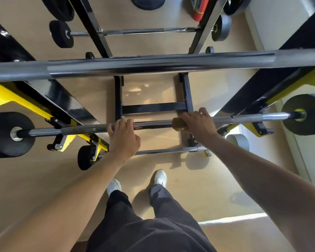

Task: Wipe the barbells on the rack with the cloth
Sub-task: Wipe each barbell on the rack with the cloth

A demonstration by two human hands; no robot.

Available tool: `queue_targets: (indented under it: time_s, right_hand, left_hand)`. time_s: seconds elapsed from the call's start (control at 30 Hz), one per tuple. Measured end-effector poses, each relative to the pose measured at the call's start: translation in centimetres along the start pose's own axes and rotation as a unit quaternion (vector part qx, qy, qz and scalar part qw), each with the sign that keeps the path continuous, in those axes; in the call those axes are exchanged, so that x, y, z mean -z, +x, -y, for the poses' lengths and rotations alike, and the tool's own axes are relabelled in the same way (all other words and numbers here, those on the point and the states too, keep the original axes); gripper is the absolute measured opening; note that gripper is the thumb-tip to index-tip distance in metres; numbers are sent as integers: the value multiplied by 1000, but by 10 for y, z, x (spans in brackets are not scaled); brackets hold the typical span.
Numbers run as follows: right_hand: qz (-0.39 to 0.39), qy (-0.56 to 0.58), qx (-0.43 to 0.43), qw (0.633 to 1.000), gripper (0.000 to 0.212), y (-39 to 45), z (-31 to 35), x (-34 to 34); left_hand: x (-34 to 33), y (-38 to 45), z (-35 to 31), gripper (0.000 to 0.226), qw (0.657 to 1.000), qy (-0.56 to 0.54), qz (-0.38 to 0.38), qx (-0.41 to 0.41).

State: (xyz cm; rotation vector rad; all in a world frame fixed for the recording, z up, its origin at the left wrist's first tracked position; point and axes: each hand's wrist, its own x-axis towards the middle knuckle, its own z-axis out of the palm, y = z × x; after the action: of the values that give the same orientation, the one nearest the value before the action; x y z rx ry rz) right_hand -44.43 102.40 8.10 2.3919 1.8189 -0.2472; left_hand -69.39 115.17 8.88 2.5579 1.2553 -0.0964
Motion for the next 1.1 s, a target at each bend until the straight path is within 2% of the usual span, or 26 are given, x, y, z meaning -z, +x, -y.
queue_targets:
  time_s: [0.17,0.37,0.57,0.67,0.8,0.9,0.97,1.0,1.07,1.1]
  right_hand:
    - [-3,-23,-23,999,42,-18,-38,0]
    - [-27,-46,-71,996,35,-42,-94,-4]
    - [-88,-10,-171,981,55,-87,-132,-12]
    - [-110,9,-204,973,62,-96,-130,-17]
    - [-145,96,-270,947,63,-99,-99,-26]
    - [-166,184,-319,915,72,-106,-67,-27]
    - [-183,294,-353,869,62,-110,-38,-21]
    - [-169,369,-372,835,49,-110,-22,-18]
    - [-81,499,-401,764,25,-113,9,-18]
    - [-42,526,-403,748,21,-116,24,-23]
  left_hand:
    - [-7,-7,0,43,998,-36,-43,14]
    - [-11,-9,-1,49,998,-34,-49,21]
    - [-20,-12,-14,53,995,-48,-73,47]
    - [-24,-14,-20,58,994,-38,-76,63]
    - [-27,-25,-35,73,990,-72,-71,101]
    - [-30,-47,-57,81,973,-142,-100,155]
    - [-33,-64,-70,76,956,-214,-113,165]
    - [-34,-71,-77,71,948,-255,-106,159]
    - [-37,-82,-87,66,932,-332,-57,132]
    - [-38,-88,-91,66,928,-356,-20,111]
